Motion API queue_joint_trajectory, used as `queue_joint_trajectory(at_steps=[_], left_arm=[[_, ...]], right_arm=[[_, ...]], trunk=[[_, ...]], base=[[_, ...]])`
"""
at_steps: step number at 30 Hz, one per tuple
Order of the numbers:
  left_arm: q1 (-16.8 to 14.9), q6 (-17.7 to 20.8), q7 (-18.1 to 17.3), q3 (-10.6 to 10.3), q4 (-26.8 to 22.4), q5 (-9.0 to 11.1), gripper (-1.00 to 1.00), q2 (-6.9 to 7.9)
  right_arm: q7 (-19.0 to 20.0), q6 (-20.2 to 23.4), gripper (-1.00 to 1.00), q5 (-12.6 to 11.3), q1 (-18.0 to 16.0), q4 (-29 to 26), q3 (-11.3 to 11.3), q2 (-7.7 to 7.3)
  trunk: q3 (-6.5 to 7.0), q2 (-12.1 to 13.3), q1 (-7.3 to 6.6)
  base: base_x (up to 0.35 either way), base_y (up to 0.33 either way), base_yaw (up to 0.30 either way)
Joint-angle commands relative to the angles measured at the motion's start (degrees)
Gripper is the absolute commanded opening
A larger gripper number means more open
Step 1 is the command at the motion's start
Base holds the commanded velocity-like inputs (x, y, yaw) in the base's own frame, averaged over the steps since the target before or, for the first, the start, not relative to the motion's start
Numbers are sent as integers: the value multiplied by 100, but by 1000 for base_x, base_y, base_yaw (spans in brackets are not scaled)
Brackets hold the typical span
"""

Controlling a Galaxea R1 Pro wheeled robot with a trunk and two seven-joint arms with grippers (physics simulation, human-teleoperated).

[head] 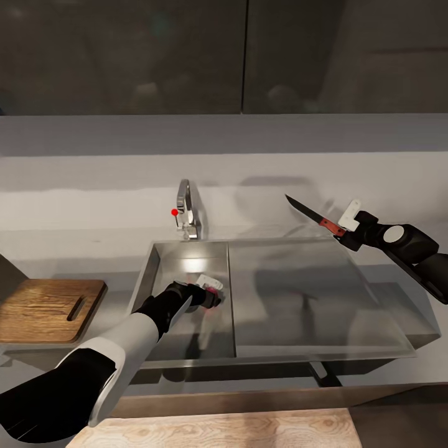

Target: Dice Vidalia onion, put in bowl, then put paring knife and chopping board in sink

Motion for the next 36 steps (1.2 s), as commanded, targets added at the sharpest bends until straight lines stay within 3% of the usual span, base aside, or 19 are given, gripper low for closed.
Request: queue_joint_trajectory(at_steps=[1, 21, 26, 33, 36], left_arm=[[-5, 30, -14, -17, -7, -1, -100, 2], [-5, -187, -35, -17, -14, -1, -100, 23], [-5, -952, -111, -17, -4, -1, -100, 138], [1, -1136, -295, -18, 13, -1, -100, 210], [3, -1629, -501, -17, 134, -1, -100, 355]], right_arm=[[41, 14, -100, 62, -11, -8, 12, -5], [39, 14, -100, 62, -11, -8, 11, -5], [38, 14, -100, 62, -11, -8, 23, -5], [38, 14, -100, 62, -9, -8, 29, -5], [32, 14, -100, 62, -10, -8, 29, -5]], trunk=[[-11, -12, 4], [92, -12, 4], [138, -12, 4], [194, -12, 4], [198, -12, 4]], base=[[0, 0, 0], [0, 0, 0], [0, 0, 0], [0, 0, 0], [0, 0, 0]])
